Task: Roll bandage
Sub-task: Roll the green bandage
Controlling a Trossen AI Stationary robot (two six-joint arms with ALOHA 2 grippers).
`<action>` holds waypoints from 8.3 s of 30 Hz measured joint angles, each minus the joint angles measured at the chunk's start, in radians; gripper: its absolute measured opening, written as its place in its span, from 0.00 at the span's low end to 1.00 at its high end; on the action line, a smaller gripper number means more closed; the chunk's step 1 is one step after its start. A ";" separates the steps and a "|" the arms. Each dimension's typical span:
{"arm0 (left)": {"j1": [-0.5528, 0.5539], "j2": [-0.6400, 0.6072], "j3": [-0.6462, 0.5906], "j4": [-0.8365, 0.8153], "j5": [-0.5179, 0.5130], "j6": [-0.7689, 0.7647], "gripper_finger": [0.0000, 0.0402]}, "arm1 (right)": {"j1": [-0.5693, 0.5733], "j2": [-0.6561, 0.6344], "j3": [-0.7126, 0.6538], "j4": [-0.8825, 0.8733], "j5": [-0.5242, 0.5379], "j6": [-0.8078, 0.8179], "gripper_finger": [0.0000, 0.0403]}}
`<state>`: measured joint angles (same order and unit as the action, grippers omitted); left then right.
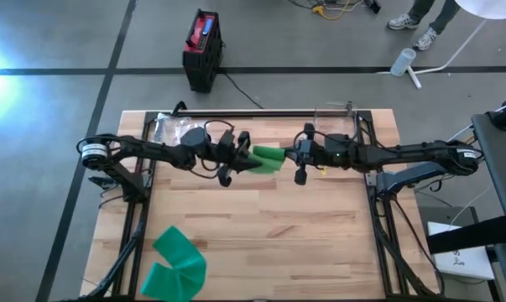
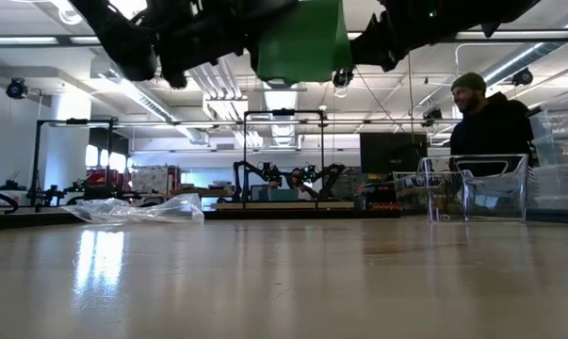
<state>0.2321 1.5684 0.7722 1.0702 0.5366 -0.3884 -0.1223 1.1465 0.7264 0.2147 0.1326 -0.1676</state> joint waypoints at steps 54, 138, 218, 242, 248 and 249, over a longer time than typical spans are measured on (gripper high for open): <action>0.035 -0.098 -0.132 0.075 -0.015 -0.016 0.00 | -0.075 -0.242 -0.022 0.028 0.131 0.098 0.02; 0.193 0.066 0.242 -0.297 -0.311 -0.396 0.77 | -0.073 -0.030 -0.022 0.048 -0.249 0.088 0.02; 0.064 0.155 0.222 -0.019 -0.108 0.184 0.78 | -0.068 -0.177 0.071 0.098 -0.305 0.134 0.02; 0.183 0.132 0.219 -0.010 -0.200 0.164 0.00 | -0.068 -0.170 0.071 0.066 -0.348 0.150 0.02; 0.228 0.136 0.224 -0.007 -0.250 0.170 0.00 | -0.068 -0.170 0.070 0.047 -0.371 0.150 0.02; 0.228 0.142 0.224 -0.007 -0.257 0.170 0.00 | -0.068 -0.170 0.070 0.055 -0.380 0.150 0.02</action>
<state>0.4599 1.7109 0.9962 1.0637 0.2800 -0.2184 -0.1899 0.9768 0.7963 0.2697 -0.2471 -0.0177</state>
